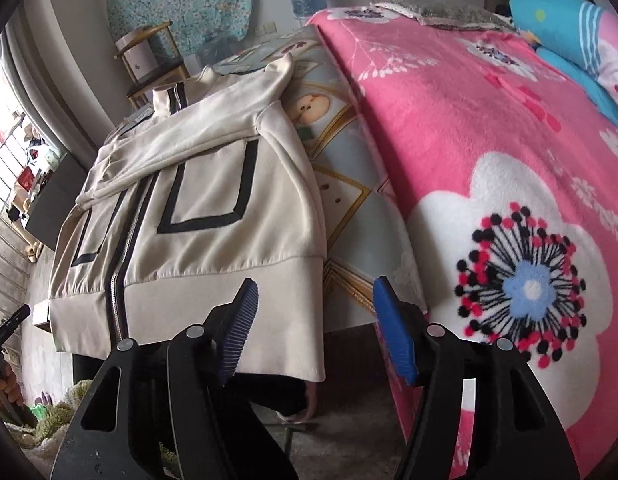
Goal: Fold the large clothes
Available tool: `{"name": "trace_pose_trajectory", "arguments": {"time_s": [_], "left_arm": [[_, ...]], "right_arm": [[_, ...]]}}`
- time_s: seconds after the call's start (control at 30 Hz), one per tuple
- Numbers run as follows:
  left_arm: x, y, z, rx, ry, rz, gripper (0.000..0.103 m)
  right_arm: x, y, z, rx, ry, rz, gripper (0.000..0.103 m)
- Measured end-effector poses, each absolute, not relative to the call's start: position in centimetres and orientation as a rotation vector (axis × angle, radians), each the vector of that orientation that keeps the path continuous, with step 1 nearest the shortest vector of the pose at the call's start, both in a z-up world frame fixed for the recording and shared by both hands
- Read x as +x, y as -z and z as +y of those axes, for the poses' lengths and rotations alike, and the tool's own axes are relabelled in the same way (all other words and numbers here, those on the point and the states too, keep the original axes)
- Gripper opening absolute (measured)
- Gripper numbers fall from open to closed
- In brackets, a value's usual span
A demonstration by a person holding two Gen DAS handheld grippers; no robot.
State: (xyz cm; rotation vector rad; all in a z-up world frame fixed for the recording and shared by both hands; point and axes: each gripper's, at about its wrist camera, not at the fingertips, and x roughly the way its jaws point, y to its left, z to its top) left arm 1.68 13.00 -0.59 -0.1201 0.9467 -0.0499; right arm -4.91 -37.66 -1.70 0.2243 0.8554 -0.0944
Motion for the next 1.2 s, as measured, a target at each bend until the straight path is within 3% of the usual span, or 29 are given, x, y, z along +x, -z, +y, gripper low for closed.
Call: {"name": "trace_pose_trajectory", "arguments": {"time_s": [0.13, 0.43, 1.0, 1.2], "left_arm": [[5.1, -1.5, 12.7, -0.1, 0.067, 0.924, 0.062], [18.9, -5.9, 8.2, -0.023, 0.152, 0.87, 0.077], [47.6, -2.1, -2.3, 0.022, 0.153, 0.995, 0.077], [51.7, -0.2, -4.0, 0.025, 0.15, 1.061, 0.073]], "right_arm": [[-2.3, -1.4, -37.0, 0.199, 0.045, 0.812, 0.081], [10.6, -8.4, -31.9, 0.149, -0.237, 0.73, 0.087], [43.2, -4.5, -26.2, 0.18, -0.216, 1.064, 0.086], [48.4, -1.8, -26.1, 0.158, -0.159, 1.167, 0.072]]}}
